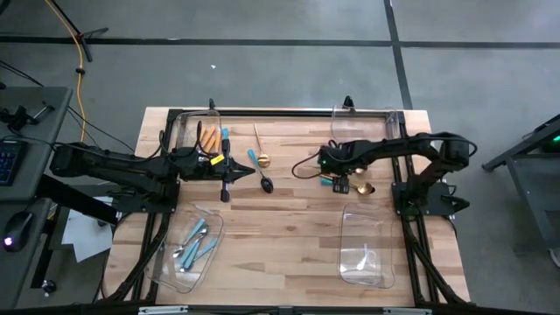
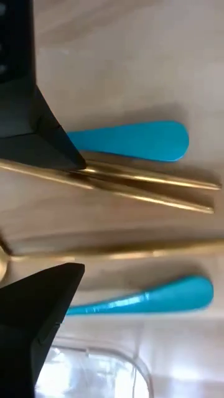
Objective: Sort silverware by color (type)
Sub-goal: Put the gold spoon into the top right transparent bin
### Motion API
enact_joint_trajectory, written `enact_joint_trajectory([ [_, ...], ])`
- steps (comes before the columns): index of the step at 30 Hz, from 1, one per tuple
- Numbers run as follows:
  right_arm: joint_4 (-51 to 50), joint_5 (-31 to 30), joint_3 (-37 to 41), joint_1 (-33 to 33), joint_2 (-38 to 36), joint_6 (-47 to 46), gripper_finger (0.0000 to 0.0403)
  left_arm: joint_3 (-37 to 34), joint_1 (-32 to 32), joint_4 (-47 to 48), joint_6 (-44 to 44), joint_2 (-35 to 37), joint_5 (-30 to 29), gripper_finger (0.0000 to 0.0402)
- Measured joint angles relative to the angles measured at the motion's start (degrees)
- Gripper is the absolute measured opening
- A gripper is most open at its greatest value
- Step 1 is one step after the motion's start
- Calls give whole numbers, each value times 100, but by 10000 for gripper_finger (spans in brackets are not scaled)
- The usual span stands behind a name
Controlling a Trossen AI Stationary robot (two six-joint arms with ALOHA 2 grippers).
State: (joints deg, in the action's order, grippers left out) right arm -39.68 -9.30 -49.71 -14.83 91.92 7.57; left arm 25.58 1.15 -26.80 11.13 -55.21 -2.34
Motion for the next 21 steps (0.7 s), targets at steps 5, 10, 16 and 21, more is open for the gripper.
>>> enact_joint_trajectory([
  [5, 49, 0, -23, -285, -20, 37, 241, 0, 0, 1, -1, 0, 1, 3],
  [10, -177, 505, -127, -457, -22, 195, 212, 0, 0, 1, -1, 1, 1, 3],
  [16, -185, 183, -163, -472, -22, 431, 177, 0, 0, 1, 0, 1, 1, 3],
  [21, -173, 96, -134, -470, -24, 431, 153, 0, 0, 8, -1, -2, 0, 3],
])
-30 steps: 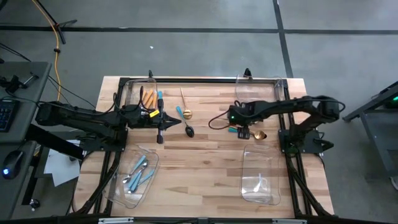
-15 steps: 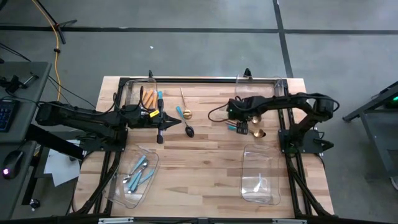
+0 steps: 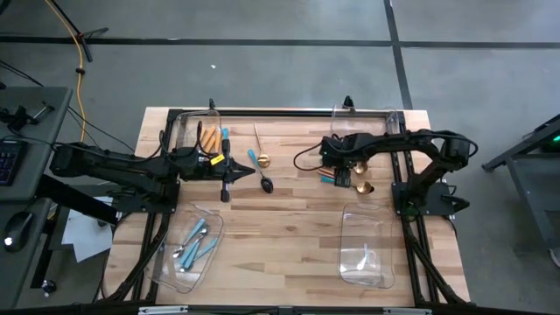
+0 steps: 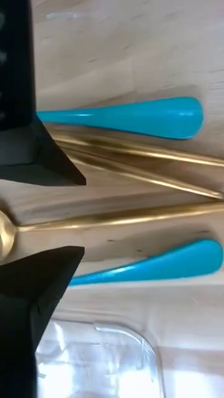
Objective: Sort silverware by color (type)
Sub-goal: Put the gold spoon into the top right transparent bin
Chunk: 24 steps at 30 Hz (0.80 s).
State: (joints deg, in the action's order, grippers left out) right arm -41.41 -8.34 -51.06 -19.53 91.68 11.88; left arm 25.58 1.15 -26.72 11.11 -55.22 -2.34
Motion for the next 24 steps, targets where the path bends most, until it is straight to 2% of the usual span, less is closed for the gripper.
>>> enact_joint_trajectory([
  [6, 152, 1, 295, 0, 22, 20, 132, 0, -1, 92, -1, 2, 0, 3],
  [12, 411, -127, 436, 2, 24, -38, 129, 0, -2, 135, -1, 2, 1, 3],
  [19, 426, 5, 436, -2, 50, -102, 124, 0, -2, 122, 0, 2, 1, 3],
  [24, 403, 43, 436, 3, 55, -136, 74, 0, -2, 122, 0, 2, 1, 3],
])
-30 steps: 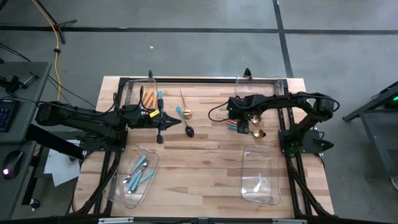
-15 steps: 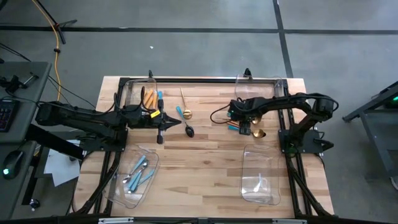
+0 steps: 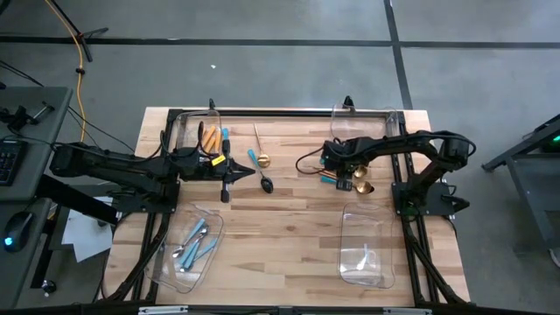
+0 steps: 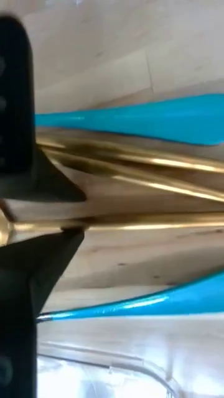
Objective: Sort silverware by color (type)
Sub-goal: Put the gold spoon into the top right transparent bin
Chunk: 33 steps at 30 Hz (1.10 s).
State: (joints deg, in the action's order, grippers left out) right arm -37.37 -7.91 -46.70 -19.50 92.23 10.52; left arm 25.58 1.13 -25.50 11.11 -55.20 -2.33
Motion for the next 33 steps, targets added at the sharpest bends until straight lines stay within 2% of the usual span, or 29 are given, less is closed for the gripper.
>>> enact_joint_trajectory([
  [3, -15, 58, 2, 6, 4, -2, 22, 0, -2, 0, -1, 0, 0, 3],
  [5, -19, 53, 2, 8, 4, -2, 9, 0, -2, 0, 0, 0, -2, 3],
  [9, -19, 38, 2, 6, 4, -6, 18, 0, -2, 0, -2, -1, 0, 3],
  [15, -41, -134, -4, 85, 4, 77, 6, 0, -2, -2, -52, -2, 0, 3],
  [22, -518, -379, -247, 205, -154, -20, 2, 0, -2, -2, -55, 0, 17, 3],
  [28, -733, -235, -317, 203, -658, -141, 1, 0, -2, -2, -56, -1, 17, 3],
  [33, -581, 268, -266, 276, -1288, -408, 1, 0, -2, 8, -58, 0, 17, 3],
])
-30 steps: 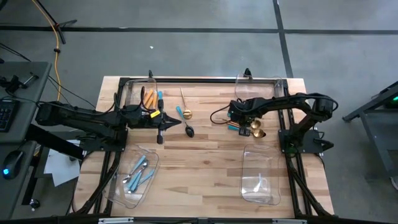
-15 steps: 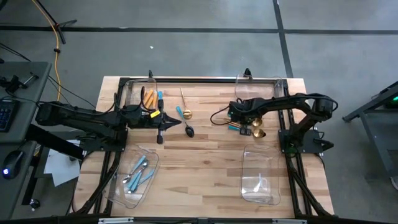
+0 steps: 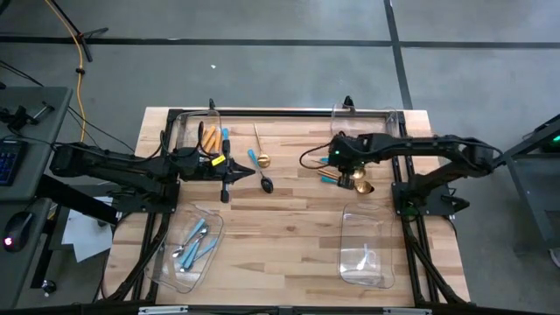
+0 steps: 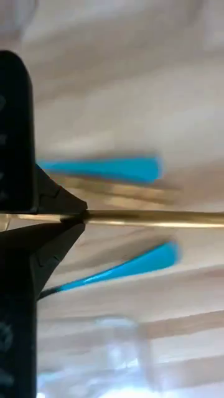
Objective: Sort silverware by color (type)
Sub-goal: Put the gold spoon into the top right transparent bin
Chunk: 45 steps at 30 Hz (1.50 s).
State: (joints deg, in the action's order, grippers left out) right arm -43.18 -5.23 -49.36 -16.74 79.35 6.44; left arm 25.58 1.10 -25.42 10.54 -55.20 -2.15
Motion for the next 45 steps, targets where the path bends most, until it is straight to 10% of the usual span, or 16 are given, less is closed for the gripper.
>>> enact_joint_trajectory([
  [19, 8201, 997, 2219, 353, -646, -490, 0, 0, -1, -722, 3, -2, 0, 3],
  [45, 9029, 1304, 1997, 878, -590, 186, 0, 0, 0, -869, 10, -2, -26, 3],
])
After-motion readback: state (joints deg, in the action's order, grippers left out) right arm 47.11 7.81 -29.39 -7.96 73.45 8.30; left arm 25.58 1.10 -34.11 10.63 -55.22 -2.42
